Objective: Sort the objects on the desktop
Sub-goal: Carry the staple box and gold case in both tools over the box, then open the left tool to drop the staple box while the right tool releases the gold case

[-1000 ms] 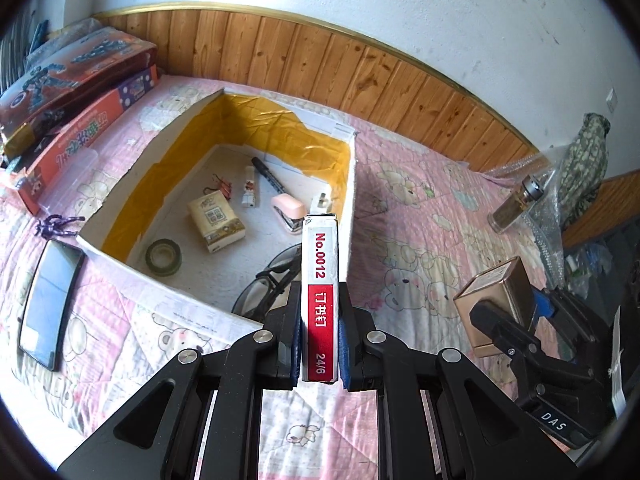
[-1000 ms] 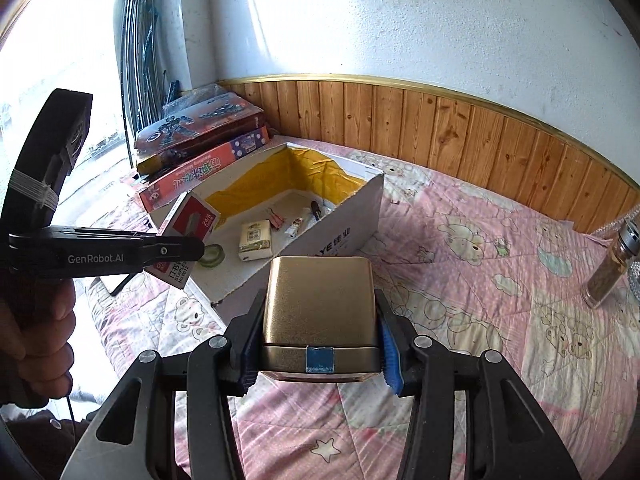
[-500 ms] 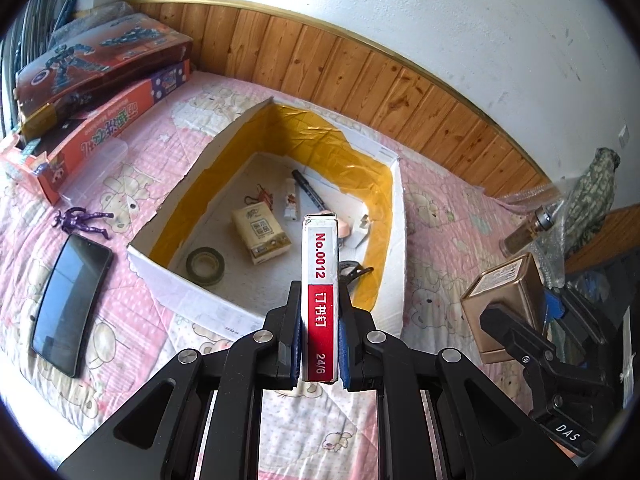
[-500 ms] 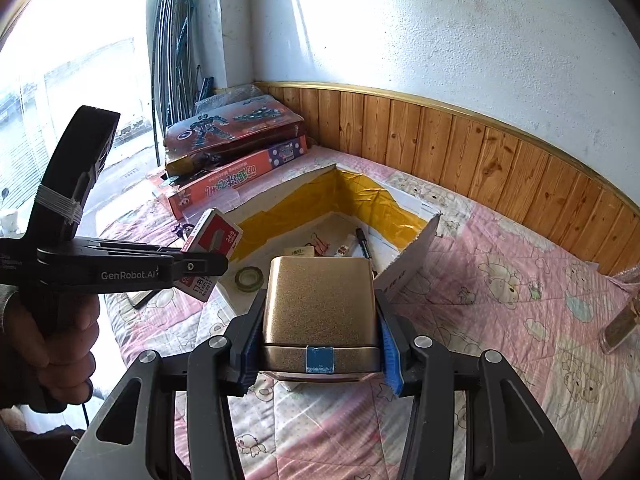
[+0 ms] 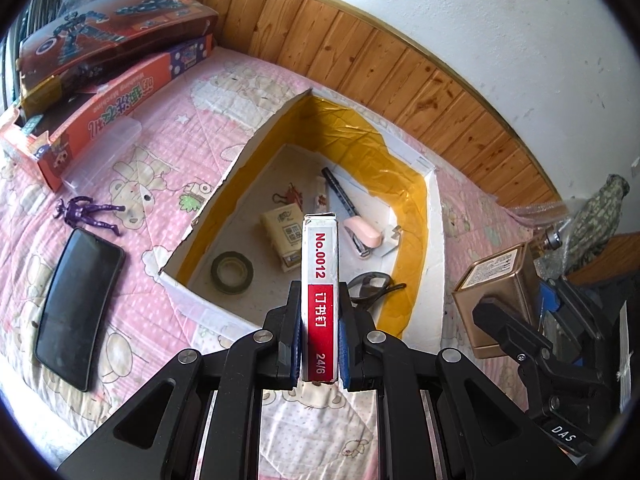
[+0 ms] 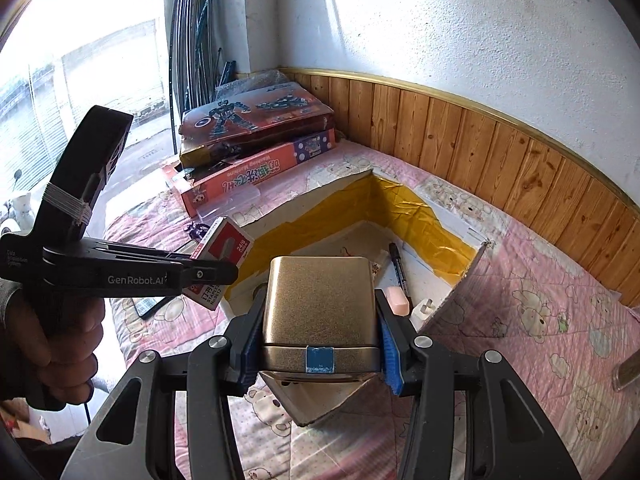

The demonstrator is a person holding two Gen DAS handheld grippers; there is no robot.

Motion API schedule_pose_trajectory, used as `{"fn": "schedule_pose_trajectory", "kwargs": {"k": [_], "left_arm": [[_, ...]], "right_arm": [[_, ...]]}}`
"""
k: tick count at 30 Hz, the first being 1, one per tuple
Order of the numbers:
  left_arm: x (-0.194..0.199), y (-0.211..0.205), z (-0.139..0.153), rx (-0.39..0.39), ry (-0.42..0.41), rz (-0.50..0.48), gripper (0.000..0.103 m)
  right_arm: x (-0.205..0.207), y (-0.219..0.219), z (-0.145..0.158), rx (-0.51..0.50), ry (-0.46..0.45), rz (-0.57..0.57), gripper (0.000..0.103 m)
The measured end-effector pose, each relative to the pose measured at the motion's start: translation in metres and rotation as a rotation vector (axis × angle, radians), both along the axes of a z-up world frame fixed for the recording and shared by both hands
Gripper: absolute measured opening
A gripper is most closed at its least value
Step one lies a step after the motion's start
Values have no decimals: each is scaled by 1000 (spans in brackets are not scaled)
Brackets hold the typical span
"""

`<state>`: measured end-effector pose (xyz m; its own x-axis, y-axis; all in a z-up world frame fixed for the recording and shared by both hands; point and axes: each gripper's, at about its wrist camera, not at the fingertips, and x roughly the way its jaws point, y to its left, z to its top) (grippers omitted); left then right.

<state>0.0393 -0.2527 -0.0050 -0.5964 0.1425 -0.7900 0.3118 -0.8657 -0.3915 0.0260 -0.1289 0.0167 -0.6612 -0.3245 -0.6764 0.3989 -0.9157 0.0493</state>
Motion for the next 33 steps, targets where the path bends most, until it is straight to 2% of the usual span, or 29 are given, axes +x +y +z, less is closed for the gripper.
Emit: {"fn": "schedule_pose_trajectory", "kwargs": {"k": [3, 10, 14, 23, 33], "left_arm": [[-12, -3, -2, -2, -26, -7, 14], [-44, 1, -19, 56, -120, -55, 14], [-58, 7, -32, 51, -174, -98, 14], [-83, 3, -65, 76, -310, -157, 14], [-94, -1, -82, 77, -374, -176, 14]], "right_arm": [[-16, -3, -3, -2, -28, 7, 50], [-60, -5, -19, -8, -140, 15, 50], [-86, -4, -35, -3, -218, 18, 50], [-132, -10, -65, 76, -342, 68, 50], [-174, -13, -100, 151, -486, 87, 50]]}}
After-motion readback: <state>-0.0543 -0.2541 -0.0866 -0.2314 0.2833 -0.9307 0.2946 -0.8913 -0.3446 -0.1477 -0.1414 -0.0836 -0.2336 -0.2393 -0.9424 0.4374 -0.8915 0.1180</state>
